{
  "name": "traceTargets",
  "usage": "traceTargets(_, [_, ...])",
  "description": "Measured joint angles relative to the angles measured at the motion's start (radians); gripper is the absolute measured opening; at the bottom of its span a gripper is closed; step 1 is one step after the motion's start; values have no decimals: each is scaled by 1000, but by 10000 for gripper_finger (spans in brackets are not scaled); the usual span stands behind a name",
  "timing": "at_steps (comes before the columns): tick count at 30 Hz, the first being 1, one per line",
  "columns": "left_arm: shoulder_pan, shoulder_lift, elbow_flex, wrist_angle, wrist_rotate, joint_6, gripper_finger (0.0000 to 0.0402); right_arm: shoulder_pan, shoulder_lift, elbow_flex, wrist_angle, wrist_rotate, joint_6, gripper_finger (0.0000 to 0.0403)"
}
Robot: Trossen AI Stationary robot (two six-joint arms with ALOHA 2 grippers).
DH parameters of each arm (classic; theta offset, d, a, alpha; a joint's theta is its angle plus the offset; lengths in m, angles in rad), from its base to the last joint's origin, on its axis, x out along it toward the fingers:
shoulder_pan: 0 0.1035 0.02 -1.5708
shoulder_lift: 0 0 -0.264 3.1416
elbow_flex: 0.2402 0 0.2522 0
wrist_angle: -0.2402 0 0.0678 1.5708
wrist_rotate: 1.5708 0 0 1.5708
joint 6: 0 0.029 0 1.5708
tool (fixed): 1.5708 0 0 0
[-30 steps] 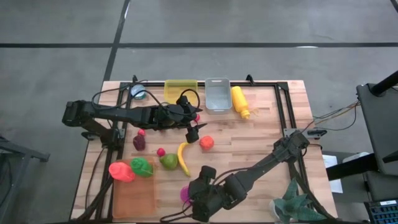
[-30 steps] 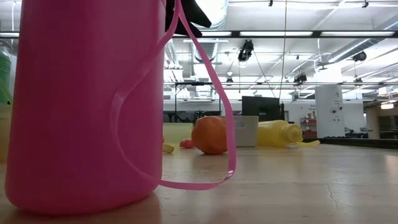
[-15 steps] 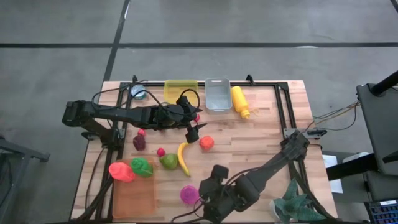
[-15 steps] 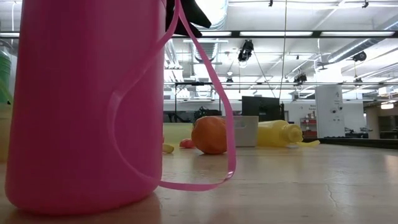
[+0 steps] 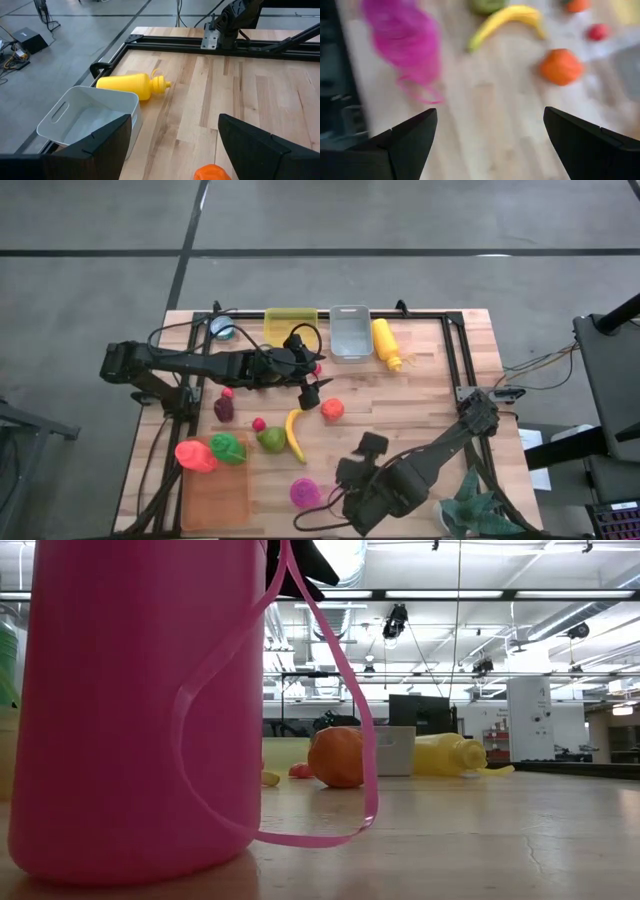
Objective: Pick & Place Food Item
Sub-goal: Put the pink tumbler into the orange bin
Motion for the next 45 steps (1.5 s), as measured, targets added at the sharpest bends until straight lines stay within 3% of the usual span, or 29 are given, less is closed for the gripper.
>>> traceTargets(10, [0, 0, 0, -6, 0, 0, 303, 68, -15, -26, -81, 313, 47, 364])
traceTargets(17, [0, 0, 0, -19, 0, 1, 303, 116, -162, -136, -70, 504, 150, 364])
traceTargets(24, [0, 0, 0, -31, 0, 4, 303, 102, -349, -428, -13, 584, 252, 364])
traceTargets(32, [0, 0, 0, -39, 0, 3, 304, 43, -618, -871, 131, 677, 496, 364])
traceTargets(39, [0, 0, 0, -40, 0, 3, 304, 21, -857, -1152, 415, 623, 332, 364])
traceTargets(45, [0, 0, 0, -44, 0, 3, 304, 21, -1057, -1299, 490, 692, 302, 364])
